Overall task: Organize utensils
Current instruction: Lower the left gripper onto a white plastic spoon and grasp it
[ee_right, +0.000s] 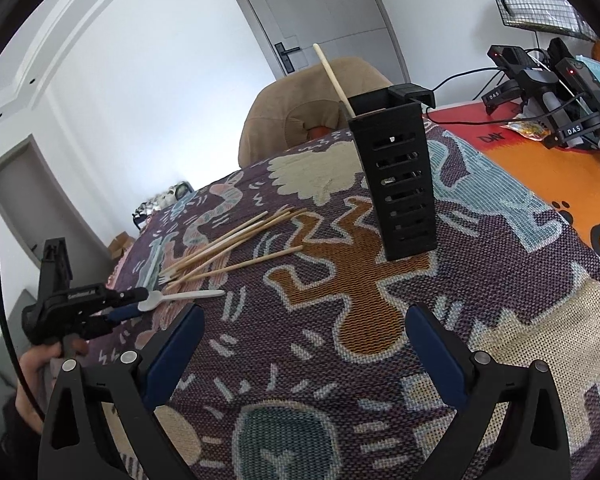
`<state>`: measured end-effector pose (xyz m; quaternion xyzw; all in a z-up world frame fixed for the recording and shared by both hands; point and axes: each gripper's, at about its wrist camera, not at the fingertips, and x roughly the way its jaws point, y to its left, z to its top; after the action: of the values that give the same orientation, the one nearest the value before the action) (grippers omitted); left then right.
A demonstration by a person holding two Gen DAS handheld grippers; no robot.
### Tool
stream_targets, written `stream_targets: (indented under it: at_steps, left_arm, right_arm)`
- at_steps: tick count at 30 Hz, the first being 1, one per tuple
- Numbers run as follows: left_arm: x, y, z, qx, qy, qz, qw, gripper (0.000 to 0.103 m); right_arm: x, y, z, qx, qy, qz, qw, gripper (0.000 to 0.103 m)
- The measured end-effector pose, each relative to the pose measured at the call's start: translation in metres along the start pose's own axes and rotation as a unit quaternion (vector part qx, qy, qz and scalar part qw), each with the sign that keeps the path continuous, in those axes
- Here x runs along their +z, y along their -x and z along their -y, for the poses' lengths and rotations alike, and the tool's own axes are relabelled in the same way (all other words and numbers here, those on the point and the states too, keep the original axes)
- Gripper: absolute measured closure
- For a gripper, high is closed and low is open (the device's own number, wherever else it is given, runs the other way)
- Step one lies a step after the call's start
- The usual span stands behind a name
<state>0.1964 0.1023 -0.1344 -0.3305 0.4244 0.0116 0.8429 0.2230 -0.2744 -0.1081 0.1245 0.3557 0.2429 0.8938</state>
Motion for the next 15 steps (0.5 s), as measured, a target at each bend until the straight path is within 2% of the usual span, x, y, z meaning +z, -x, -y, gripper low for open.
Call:
stream_targets:
  at_steps: [2, 6, 10, 12, 15]
  left_arm:
    - [0.002, -0.001, -0.002, 0.001, 0.014, 0.003, 0.9999, 0.063]
    - [0.003, -0.004, -0.006, 0.007, 0.034, 0.005, 0.9994, 0.081]
    - [0.001, -0.002, -0.007, 0.015, 0.025, 0.01, 0.9995, 0.097]
    - [-0.001, 0.002, -0.009, 0.001, 0.028, 0.013, 0.9995, 0.1]
    - [-0.004, 0.017, -0.008, -0.005, 0.015, 0.028, 0.9995, 0.1]
  right_arm:
    - [0.0, 0.0, 0.001, 0.001, -0.002, -0.001, 1.0, 0.002]
    - [0.0, -0.001, 0.0, 0.005, -0.001, -0.004, 1.0, 0.002]
    - [0.001, -0.004, -0.009, 0.011, 0.019, -0.011, 1.0, 0.007]
    - [0.003, -0.008, -0.018, 0.013, 0.039, -0.019, 0.999, 0.016]
    - [0.005, -0.015, -0.035, 0.018, 0.077, -0.028, 0.996, 0.022]
